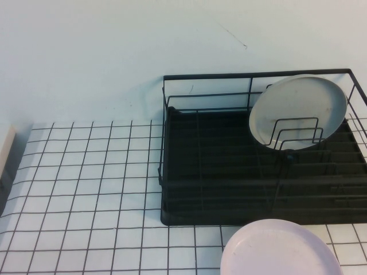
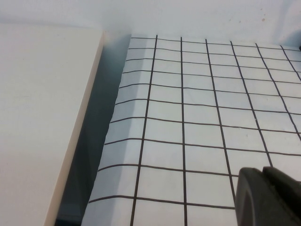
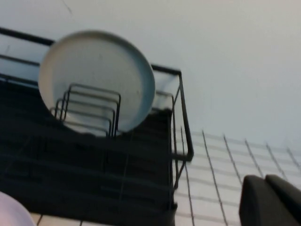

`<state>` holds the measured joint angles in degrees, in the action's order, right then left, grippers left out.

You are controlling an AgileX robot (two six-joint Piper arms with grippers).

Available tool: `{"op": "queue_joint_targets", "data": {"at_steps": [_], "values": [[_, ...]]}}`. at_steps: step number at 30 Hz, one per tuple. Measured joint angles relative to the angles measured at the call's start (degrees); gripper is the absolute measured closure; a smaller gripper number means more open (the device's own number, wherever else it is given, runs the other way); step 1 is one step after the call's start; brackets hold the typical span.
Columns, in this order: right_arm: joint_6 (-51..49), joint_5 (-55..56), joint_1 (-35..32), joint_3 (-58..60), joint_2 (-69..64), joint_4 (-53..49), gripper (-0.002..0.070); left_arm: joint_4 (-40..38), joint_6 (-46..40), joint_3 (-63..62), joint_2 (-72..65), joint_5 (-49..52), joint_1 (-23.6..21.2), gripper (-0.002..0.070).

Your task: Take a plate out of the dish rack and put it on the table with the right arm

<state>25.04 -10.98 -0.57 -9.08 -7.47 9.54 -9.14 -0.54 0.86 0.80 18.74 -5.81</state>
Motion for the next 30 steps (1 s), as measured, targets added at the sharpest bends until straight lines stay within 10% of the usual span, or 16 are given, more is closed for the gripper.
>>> {"op": "queue_joint_targets", "data": {"at_steps": [7, 30], "values": [[-19.6, -2.7, 0.0, 10.0, 6.8, -10.4, 0.0676, 0.0, 0.0, 0.0, 0.0, 0.0, 0.0, 0.0678], [-15.6, -9.4, 0.0, 10.4, 8.1, -13.8, 0.0677, 0.0, 0.0, 0.0, 0.0, 0.0, 0.0, 0.0678]]}}
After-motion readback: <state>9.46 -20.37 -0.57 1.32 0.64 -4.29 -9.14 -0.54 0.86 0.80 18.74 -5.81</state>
